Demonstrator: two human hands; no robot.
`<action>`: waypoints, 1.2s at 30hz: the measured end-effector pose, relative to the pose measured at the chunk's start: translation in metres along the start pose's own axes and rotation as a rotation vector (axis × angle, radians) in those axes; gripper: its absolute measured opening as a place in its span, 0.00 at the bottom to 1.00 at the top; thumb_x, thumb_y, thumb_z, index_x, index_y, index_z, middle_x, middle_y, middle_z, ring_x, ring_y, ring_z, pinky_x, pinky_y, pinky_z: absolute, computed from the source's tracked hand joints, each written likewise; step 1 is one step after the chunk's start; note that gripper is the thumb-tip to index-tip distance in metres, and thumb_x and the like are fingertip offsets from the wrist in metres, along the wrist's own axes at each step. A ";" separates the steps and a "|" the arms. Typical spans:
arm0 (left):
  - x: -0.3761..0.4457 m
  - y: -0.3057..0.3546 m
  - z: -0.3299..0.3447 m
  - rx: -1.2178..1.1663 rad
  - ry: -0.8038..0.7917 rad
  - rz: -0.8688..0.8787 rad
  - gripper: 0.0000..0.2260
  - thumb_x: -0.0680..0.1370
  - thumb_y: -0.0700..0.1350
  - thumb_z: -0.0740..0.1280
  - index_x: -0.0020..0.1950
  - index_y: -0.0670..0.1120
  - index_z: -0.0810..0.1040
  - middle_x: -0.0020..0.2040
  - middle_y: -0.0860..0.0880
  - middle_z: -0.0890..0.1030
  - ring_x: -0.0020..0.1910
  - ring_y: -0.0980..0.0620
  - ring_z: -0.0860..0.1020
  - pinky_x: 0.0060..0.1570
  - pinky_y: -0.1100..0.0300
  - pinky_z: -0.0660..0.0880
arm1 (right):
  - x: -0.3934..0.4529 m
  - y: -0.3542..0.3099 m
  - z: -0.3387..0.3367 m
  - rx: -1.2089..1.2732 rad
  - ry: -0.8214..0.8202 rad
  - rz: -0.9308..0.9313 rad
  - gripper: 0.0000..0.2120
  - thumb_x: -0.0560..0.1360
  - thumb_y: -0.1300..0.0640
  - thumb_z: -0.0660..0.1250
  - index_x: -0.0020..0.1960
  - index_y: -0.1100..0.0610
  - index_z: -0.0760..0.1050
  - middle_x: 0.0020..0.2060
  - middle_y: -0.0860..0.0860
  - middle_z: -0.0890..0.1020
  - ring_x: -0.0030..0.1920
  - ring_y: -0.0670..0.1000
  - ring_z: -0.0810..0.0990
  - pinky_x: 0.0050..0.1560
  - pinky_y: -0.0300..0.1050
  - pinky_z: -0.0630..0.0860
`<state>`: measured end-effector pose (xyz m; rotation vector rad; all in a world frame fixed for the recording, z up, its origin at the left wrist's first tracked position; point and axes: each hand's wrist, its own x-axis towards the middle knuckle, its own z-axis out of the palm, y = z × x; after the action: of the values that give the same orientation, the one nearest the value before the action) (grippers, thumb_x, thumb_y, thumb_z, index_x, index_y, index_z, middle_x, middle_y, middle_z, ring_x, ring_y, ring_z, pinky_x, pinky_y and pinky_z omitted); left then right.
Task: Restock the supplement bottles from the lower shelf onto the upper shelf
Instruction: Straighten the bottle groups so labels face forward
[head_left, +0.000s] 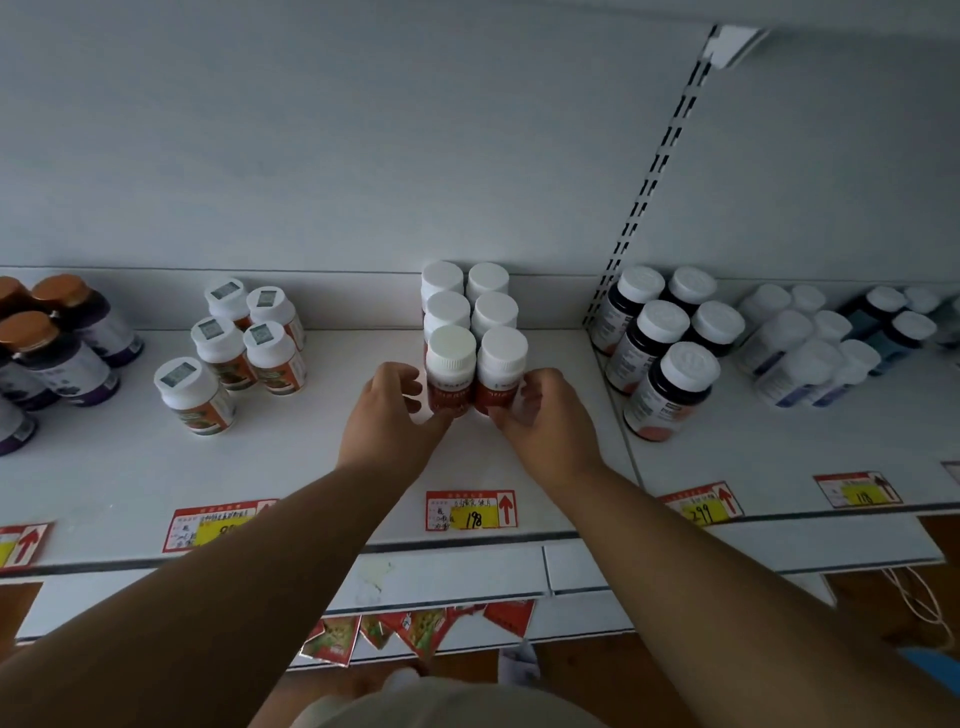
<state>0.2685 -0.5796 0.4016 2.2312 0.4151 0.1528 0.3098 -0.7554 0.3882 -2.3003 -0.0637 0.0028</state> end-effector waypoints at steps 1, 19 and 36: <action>-0.004 0.000 -0.002 0.001 0.003 0.008 0.26 0.72 0.53 0.76 0.66 0.49 0.70 0.57 0.52 0.78 0.51 0.54 0.77 0.47 0.61 0.75 | -0.005 -0.001 0.000 -0.001 0.016 0.009 0.22 0.71 0.46 0.75 0.58 0.54 0.71 0.50 0.49 0.77 0.49 0.48 0.76 0.45 0.41 0.70; -0.121 0.001 -0.031 0.060 0.211 0.043 0.18 0.76 0.50 0.72 0.63 0.52 0.72 0.54 0.59 0.75 0.52 0.60 0.75 0.49 0.70 0.71 | -0.097 -0.039 -0.008 0.141 -0.232 -0.302 0.15 0.75 0.51 0.72 0.58 0.49 0.71 0.53 0.44 0.77 0.54 0.43 0.75 0.46 0.24 0.68; -0.043 -0.115 -0.182 0.311 0.166 0.249 0.15 0.77 0.50 0.70 0.63 0.52 0.76 0.59 0.54 0.77 0.55 0.54 0.76 0.51 0.63 0.70 | -0.075 -0.166 0.128 -0.050 -0.173 -0.308 0.19 0.77 0.48 0.70 0.64 0.49 0.71 0.59 0.45 0.74 0.57 0.42 0.72 0.56 0.33 0.70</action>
<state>0.1549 -0.3945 0.4307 2.5831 0.2611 0.4328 0.2242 -0.5535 0.4252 -2.3129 -0.5107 0.0422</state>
